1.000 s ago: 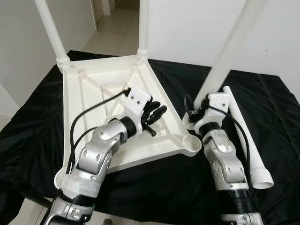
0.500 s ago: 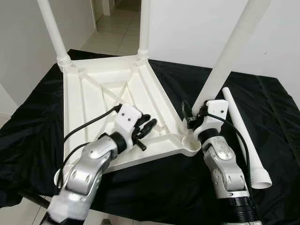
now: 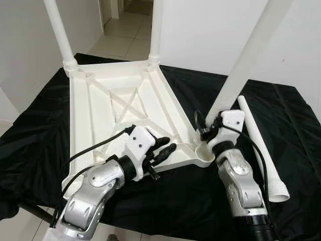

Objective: Building children table

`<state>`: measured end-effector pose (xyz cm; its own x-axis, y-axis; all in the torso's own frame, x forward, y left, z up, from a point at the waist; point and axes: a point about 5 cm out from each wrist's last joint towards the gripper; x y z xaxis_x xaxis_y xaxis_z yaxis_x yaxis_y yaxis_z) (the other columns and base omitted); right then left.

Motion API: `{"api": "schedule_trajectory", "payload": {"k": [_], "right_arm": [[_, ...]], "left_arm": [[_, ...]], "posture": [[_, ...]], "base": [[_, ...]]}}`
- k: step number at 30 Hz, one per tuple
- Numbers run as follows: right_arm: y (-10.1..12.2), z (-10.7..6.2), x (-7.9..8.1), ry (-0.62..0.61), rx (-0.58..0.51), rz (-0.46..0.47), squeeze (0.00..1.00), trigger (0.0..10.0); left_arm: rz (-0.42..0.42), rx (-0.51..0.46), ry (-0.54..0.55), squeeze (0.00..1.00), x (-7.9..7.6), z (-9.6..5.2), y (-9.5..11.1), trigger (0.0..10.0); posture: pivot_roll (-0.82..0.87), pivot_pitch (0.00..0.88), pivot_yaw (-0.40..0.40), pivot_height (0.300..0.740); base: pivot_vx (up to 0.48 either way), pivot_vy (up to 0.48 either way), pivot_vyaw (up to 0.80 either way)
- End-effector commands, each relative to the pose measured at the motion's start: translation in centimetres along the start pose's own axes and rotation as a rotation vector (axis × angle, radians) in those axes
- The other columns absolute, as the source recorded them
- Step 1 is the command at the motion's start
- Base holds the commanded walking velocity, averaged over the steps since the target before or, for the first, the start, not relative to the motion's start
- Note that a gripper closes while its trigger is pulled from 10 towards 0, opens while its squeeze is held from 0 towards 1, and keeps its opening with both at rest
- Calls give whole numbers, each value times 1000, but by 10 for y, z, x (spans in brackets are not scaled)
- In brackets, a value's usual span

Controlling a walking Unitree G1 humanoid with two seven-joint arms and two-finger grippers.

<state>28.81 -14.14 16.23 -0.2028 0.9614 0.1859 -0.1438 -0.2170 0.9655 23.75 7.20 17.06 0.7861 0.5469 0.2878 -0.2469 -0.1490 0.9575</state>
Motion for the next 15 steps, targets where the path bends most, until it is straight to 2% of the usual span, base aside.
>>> {"api": "schedule_trajectory", "payload": {"k": [1,7,15], "right_arm": [[-1,-4,0,2,-11,8,0,10000],[-19,-13,-5,-31,57,11,0,10000],[-28,-14,-6,-38,90,18,0,10000]], "left_arm": [[-9,-4,-20,0,-2,2,2,10000],[-9,-3,-7,0,1,2,3,10000],[-5,2,9,0,4,3,4,10000]], "posture": [[139,23,-74,740],[135,31,-71,740],[142,37,-67,740]], "base": [[0,0,0],[0,0,0],[0,0,0]]}}
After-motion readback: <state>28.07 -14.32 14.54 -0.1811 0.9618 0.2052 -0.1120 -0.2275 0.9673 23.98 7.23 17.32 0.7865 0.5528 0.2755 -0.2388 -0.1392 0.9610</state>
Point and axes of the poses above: a point about 5 cm out from each wrist's last joint towards the gripper, its own z axis pointing out of the wrist towards the gripper, its own y axis along the axis of the wrist's last joint, x = y × z, and after that the axes turned 10 degrees about z, right-handed
